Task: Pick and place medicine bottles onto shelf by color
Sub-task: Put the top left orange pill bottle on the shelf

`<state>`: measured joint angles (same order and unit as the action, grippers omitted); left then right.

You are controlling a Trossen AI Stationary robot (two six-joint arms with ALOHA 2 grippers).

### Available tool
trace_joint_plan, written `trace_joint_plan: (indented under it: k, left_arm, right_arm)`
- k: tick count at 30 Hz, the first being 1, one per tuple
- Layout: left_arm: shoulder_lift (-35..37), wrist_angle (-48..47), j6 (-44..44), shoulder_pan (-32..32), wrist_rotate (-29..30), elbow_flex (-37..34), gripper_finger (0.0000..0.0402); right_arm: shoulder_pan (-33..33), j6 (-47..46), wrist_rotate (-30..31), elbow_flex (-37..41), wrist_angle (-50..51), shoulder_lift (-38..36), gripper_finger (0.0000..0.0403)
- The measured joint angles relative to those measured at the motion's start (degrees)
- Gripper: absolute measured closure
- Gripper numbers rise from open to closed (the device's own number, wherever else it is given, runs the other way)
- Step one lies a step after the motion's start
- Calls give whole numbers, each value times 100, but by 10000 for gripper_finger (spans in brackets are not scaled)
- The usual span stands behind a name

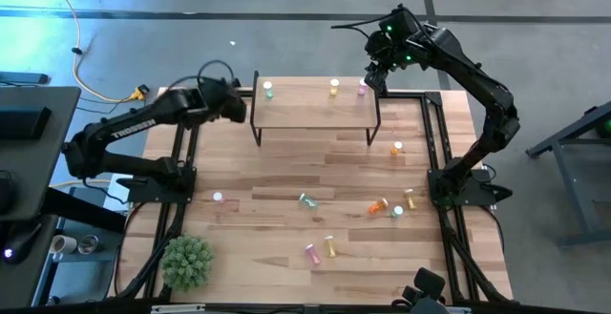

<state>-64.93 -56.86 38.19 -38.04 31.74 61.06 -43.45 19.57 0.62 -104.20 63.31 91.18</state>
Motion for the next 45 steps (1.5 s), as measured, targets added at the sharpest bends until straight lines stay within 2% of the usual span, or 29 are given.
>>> trace_joint_plan:
  k: [7,13,18,25,32,37,45]
  left_arm:
    - [-184,436,-1004,-251,-146,1068,287]
    - [-606,506,-1516,-249,-168,2072,287]
    - [-1184,531,-1961,-243,-318,2913,287]
    - [-2092,519,-2464,-213,-912,3911,287]
    - [-2988,59,-2703,-86,-1114,4840,287]
    - [-3443,-88,-2786,19,-1266,5162,287]
    - [-4004,-216,-2792,148,-1548,5259,286]
  right_arm:
    - [-1,0,0,0,-2,0,235]
    - [-1,0,1,0,-1,0,235]
    - [-1,-98,103,0,-2,0,235]
    - [-1,-162,823,0,96,0,235]
    - [-1,-168,839,0,151,0,235]
    - [-1,-170,837,0,153,0,235]
    - [-1,-428,833,0,155,0,235]
